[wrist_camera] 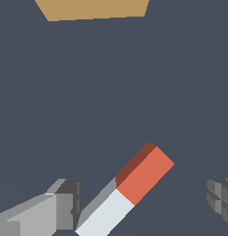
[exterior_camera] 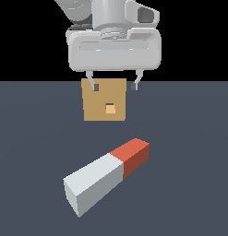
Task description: Insert the peg into the horizontal hole in a box.
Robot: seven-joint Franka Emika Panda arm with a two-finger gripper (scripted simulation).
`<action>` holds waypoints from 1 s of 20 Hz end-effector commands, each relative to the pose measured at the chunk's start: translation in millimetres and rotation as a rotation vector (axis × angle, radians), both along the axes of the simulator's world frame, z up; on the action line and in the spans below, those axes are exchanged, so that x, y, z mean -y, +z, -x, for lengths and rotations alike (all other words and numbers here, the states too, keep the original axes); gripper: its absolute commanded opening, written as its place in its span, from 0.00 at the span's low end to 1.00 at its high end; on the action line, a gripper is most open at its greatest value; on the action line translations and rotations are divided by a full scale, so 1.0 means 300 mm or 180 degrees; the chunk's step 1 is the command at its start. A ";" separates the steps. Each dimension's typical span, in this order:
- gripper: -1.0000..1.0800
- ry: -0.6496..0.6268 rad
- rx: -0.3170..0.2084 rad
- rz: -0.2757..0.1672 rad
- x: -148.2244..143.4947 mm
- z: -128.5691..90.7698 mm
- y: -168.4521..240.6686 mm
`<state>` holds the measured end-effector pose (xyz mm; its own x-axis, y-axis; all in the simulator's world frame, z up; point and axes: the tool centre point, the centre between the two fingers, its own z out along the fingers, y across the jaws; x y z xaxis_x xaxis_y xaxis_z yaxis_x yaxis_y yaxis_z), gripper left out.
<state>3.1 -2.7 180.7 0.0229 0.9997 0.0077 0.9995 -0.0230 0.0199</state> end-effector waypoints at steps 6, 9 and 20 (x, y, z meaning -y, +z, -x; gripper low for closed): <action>0.96 -0.0079 -0.0002 0.0001 0.014 -0.002 -0.012; 0.96 -0.0204 -0.0005 0.0001 0.037 -0.004 -0.030; 0.96 -0.1197 -0.0032 0.0006 0.216 0.010 -0.177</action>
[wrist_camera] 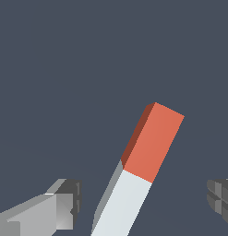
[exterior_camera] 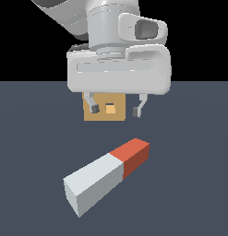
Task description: Insert the peg into the horizontal hole in a box.
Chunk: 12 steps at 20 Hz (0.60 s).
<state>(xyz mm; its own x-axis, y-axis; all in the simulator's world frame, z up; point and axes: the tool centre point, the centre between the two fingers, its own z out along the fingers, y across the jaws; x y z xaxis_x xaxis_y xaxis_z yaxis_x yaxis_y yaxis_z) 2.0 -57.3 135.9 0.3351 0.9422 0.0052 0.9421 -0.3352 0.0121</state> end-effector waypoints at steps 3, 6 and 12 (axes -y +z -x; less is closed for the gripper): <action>0.96 -0.0540 -0.0016 0.0002 0.096 0.027 -0.080; 0.96 -0.0841 -0.0024 0.0002 0.146 0.050 -0.124; 0.96 -0.1267 -0.0036 -0.0001 0.211 0.091 -0.187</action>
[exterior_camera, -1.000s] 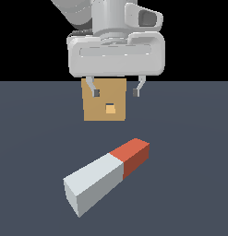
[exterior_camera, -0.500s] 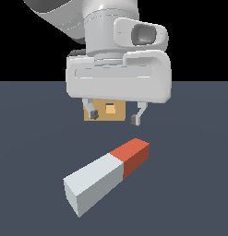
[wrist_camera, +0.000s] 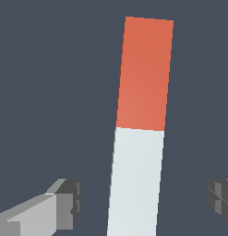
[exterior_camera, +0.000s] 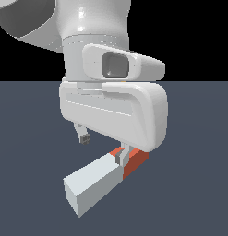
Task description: Insert the peg into the horizontal hole in a box.
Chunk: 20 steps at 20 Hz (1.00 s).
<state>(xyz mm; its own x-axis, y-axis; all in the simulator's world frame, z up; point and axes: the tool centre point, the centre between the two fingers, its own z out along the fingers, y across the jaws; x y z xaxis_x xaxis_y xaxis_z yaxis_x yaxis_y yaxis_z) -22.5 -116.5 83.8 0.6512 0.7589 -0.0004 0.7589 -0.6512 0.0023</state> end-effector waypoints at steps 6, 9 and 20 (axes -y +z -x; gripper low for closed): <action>0.96 -0.0264 -0.0004 -0.0005 0.035 0.029 -0.039; 0.96 -0.0248 -0.0007 -0.0004 0.035 0.028 -0.038; 0.96 -0.0264 -0.0005 -0.0006 0.034 0.033 -0.173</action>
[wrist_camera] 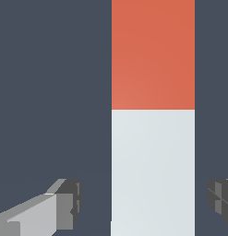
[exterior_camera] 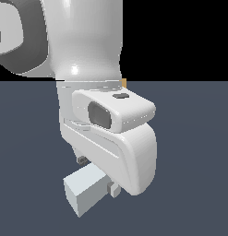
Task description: Insert the peg into the horizontal hole in a box.
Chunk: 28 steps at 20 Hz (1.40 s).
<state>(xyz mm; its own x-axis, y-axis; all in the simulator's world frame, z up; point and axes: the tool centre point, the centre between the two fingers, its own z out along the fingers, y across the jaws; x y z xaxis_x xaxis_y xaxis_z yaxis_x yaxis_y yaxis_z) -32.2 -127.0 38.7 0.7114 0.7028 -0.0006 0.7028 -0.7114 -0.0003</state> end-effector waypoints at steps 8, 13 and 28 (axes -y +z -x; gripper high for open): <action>0.00 -0.0004 0.0001 -0.0001 0.000 -0.002 -0.057; 0.00 -0.0004 0.0001 -0.0001 0.000 -0.002 -0.057; 0.00 0.0749 0.0003 0.0003 -0.195 -0.095 -0.016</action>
